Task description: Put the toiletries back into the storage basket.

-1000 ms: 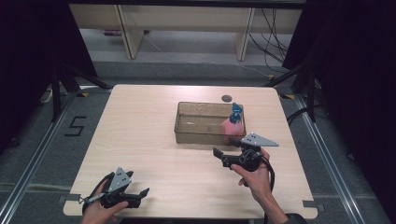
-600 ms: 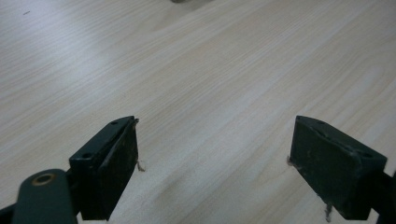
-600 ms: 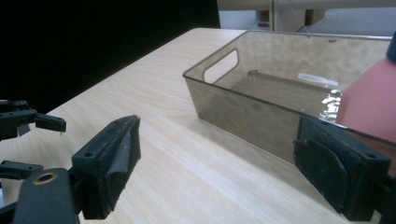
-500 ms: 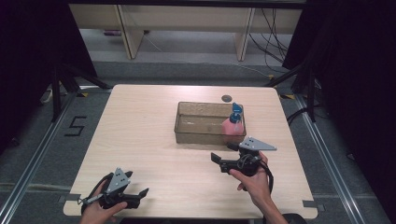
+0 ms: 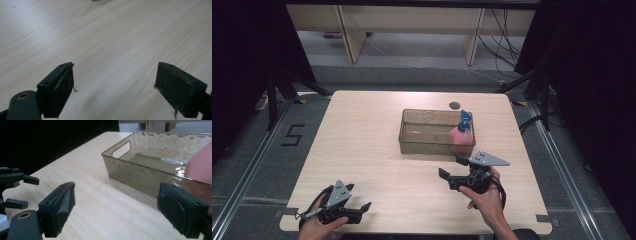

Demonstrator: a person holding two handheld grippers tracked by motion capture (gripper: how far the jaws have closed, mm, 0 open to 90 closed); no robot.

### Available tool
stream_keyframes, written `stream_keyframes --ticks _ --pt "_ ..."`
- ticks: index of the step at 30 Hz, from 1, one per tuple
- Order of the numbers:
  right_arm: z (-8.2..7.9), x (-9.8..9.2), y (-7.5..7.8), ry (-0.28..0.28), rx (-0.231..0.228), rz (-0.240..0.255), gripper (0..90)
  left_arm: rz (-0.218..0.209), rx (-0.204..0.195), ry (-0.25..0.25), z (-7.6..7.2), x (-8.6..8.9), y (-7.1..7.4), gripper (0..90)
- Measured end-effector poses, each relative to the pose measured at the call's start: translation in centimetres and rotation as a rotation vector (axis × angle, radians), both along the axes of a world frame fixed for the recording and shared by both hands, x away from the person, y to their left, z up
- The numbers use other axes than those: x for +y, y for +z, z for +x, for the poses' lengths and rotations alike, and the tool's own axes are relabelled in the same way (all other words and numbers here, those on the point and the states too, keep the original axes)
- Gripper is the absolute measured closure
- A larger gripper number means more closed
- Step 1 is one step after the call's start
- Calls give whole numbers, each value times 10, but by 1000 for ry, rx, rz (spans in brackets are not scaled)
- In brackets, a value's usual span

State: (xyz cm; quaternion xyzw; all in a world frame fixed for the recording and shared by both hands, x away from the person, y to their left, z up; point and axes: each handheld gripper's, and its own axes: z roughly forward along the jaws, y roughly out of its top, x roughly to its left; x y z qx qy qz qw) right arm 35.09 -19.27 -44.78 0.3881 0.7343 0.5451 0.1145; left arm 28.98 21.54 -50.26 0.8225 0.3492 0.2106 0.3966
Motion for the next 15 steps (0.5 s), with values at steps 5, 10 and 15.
stream_keyframes --ticks 5,10,15 --pt "-4 -1 -2 -9 -17 -3 159 14 0 -2 0 1 1 150" --pt "-7 -2 -4 1 -17 -20 159 1 -2 3 0 0 0 150" --pt "-10 -1 -7 13 9 -13 159 -5 2 -6 0 0 0 150"
